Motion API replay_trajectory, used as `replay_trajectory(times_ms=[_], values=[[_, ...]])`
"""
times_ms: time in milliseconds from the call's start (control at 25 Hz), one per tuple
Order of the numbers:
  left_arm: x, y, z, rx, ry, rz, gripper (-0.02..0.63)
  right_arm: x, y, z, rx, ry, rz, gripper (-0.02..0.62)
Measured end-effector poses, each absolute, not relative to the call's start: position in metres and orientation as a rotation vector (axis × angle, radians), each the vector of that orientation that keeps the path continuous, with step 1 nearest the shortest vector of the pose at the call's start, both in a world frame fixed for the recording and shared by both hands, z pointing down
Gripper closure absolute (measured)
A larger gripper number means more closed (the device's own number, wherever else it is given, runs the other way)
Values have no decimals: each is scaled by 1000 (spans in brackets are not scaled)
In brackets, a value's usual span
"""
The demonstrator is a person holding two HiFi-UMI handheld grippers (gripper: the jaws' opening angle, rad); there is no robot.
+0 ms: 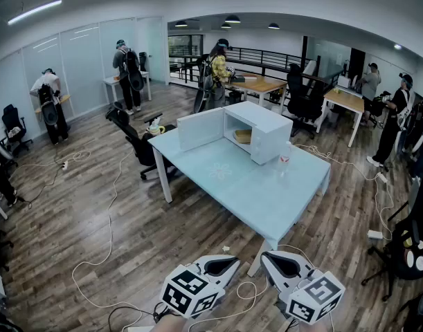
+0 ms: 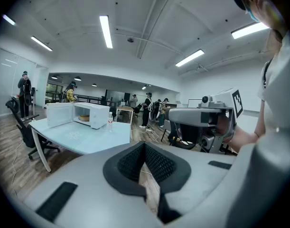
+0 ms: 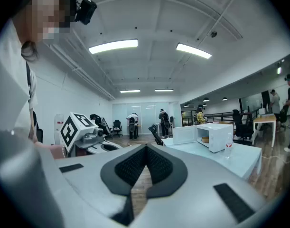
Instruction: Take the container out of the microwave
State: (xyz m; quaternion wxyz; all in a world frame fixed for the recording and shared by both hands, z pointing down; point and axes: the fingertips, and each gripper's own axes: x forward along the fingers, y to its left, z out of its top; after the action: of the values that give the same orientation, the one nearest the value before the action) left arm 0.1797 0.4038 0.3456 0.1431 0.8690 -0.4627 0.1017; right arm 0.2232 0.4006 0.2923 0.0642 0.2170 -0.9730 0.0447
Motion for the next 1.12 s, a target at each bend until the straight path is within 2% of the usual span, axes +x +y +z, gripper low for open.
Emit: replay_trajectory(times_ms=[560, 760, 1120], values=[[207, 410, 348, 2477, -1331, 279, 592, 253, 414, 310, 685, -2951, 228, 586], [219, 412, 356, 2451, -1343, 308, 592, 255, 427, 324, 525, -2948, 300, 586], [250, 429, 394, 2352, -1333, 335, 592, 284, 423, 348, 524, -2935, 362, 586]])
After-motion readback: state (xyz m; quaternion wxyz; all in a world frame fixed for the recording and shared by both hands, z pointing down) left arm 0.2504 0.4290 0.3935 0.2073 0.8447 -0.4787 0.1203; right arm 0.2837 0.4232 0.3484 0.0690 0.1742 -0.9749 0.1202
